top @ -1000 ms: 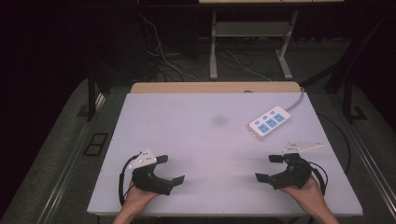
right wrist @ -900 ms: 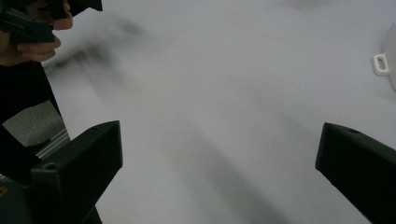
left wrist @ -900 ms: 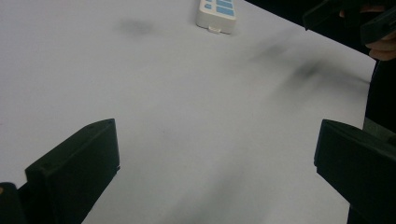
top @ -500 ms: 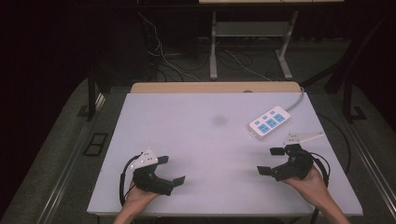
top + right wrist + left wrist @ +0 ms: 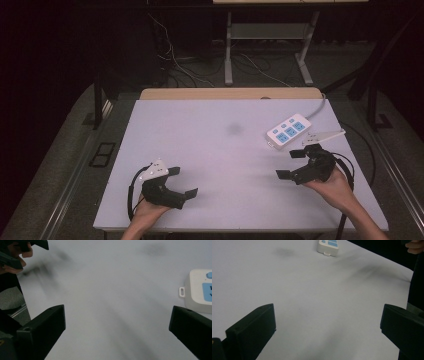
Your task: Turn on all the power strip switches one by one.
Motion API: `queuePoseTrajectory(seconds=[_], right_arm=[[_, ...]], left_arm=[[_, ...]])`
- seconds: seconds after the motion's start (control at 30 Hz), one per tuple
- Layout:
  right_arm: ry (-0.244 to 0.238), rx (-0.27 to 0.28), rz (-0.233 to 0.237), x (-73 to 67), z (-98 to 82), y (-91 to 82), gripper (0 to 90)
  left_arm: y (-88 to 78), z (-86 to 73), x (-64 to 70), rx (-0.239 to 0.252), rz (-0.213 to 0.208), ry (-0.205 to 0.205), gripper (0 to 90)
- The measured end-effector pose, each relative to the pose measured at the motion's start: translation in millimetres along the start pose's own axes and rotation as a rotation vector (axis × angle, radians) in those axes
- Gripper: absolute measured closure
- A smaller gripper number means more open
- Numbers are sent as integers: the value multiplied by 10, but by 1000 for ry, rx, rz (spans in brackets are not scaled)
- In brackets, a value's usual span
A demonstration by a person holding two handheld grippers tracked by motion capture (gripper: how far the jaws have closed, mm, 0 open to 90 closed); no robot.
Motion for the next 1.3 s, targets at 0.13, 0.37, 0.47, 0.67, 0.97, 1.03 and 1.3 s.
queuePoseTrajectory(seconds=[0.13, 0.37, 0.47, 0.67, 0.97, 1.03, 1.3], right_arm=[[-12, -18, -8, 46, 75, -4, 4], [-17, -36, -12, 116, 158, -4, 4], [-22, -43, -15, 151, 201, -2, 4], [-34, -58, -16, 238, 274, 18, 4], [-43, -65, -29, 359, 402, 21, 4], [-41, -65, -34, 391, 429, 16, 4], [-33, -69, -54, 519, 513, 13, 4]], left_arm=[[-2, -1, -4, 2, 1, -1, 0], [1, -2, -11, 1, -1, -1, 0], [-1, -3, -12, 2, 0, -2, 0], [1, -7, -13, 6, 0, -5, 0], [-2, -8, -16, 7, 0, -8, 0], [-1, -8, -14, 6, -1, -6, 0], [1, -10, -15, 7, -2, -8, 0]])
Point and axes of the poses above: each handheld gripper's, and its own axes: y roughly forward along the jaws, z roughly out of its top, x roughly to its right, the point moved 5 cm from there along y, roughly forward along the jaws
